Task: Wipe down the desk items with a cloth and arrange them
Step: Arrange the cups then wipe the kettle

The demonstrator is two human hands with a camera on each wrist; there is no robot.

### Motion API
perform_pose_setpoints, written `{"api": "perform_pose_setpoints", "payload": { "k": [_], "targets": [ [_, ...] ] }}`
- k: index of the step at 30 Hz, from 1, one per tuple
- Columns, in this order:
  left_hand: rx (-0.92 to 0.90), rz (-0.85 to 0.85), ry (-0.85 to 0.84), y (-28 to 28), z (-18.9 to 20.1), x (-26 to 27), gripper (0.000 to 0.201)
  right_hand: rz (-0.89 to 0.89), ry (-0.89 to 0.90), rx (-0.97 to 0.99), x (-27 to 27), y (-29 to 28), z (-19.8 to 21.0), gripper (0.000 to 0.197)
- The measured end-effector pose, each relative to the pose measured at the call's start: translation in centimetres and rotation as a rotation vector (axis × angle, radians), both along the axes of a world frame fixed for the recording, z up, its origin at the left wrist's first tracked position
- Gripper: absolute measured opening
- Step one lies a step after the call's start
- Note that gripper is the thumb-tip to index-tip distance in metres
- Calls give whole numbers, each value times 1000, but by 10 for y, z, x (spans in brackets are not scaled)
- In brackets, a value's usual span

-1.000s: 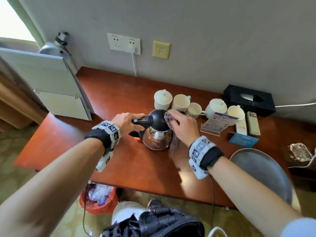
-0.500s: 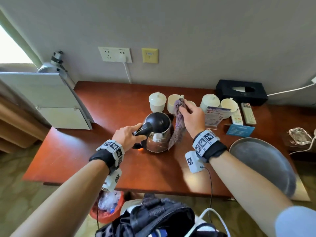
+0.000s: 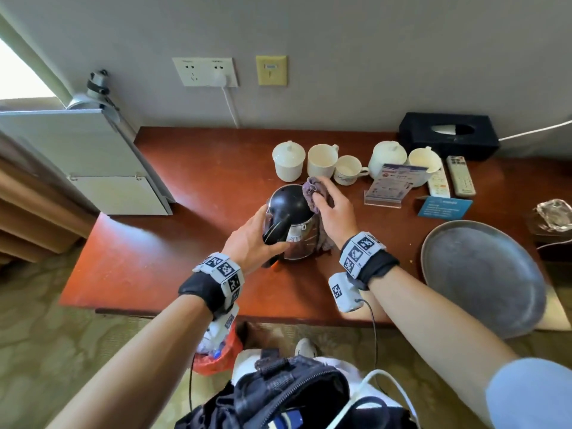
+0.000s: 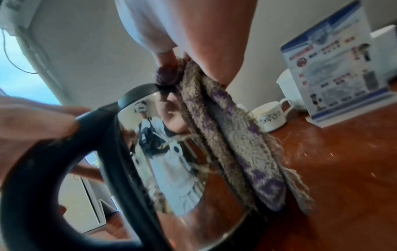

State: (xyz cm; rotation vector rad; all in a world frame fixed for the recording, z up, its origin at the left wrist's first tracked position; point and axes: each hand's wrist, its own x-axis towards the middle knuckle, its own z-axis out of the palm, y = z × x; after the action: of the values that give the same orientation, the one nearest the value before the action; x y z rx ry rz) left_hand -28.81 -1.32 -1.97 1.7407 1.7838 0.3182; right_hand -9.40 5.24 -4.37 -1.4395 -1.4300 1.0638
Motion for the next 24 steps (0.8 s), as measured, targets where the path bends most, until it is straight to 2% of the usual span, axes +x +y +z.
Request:
{"api": "perform_pose_setpoints", "payload": {
  "k": [3,5,9,12,15,17,19,20,22,24],
  "targets": [
    [6,25,60,11,0,16,95,-103,46,-36,2,-9,-10,37],
    [9,46,64,17,-1,21,95,-151,87,-132,4,-14,-19,39],
    [-27,69,21,25,-2,21,86,-214,305,-329,6,-17,-32,41],
    [-31,84,-32,29,0,14,83,-193,402,-305,-1,-16,-28,42],
    [-54,153,-198,33,0,-11,84,-49,279,-130,-17,-15,-18,44],
    [-86,208,-340,34,-3,-34,93,49,137,-20,-34,-15,-13,50],
    [-111,249,-433,32,-7,-51,101,92,-7,55,-48,-14,-10,52],
    [-120,246,-456,31,-10,-58,97,104,-54,87,-53,-14,-9,52],
    [-135,233,-472,31,-13,-65,87,119,-26,92,-58,-12,-12,53],
    [-142,238,-506,34,-13,-69,88,127,86,-2,-58,-5,-15,51]
  ]
}}
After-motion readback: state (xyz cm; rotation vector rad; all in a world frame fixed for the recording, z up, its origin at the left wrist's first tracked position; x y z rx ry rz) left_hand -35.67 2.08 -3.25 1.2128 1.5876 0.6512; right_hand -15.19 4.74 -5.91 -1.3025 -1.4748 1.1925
